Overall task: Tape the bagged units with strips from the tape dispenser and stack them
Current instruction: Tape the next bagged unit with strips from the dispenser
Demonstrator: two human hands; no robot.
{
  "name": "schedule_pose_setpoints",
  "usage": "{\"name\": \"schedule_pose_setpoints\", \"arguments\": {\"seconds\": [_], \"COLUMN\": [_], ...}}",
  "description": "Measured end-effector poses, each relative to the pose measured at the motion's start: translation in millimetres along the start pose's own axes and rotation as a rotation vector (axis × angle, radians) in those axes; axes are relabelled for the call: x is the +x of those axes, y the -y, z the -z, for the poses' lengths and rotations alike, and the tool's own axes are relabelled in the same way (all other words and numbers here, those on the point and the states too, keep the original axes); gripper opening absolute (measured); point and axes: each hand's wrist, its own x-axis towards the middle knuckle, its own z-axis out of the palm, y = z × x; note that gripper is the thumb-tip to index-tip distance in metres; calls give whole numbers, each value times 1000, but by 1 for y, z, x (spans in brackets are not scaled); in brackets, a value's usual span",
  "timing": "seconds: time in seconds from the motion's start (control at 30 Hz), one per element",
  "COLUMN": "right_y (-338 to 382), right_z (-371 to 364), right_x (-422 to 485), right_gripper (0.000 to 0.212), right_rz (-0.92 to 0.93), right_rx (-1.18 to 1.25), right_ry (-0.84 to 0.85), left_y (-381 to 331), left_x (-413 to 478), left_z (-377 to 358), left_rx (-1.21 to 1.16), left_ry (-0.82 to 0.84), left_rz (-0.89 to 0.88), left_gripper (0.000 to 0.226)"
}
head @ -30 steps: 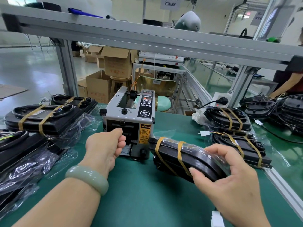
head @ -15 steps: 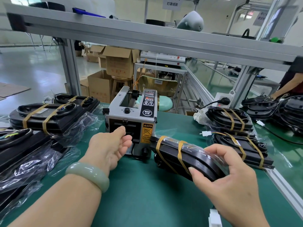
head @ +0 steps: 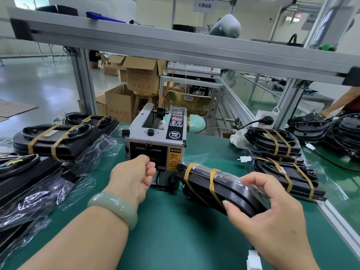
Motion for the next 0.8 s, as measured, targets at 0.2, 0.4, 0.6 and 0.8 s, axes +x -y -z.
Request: {"name": "schedule_pose_setpoints", "arguments": {"seconds": [0.2, 0.4, 0.6, 0.8], "right_y": [1, 5, 8, -2], "right_z": [-1, -7, -8, -6], "right_x": [0, -2, 0, -1], "right_gripper": [48, 45, 39, 83], "right_rz": [14, 66, 112, 70], "right_rx": [7, -18, -39, 103], "right_ry": [14, 9, 28, 133], "left_y": [14, 35, 47, 50], "left_x": [-58, -96, -92, -90], "left_z": [18, 22, 11, 6], "left_rx": [83, 345, 291, 138], "left_ry": [367, 513, 459, 495], "left_rz": [-43, -454, -508, -455], "left_gripper": [17, 21, 16, 19]}}
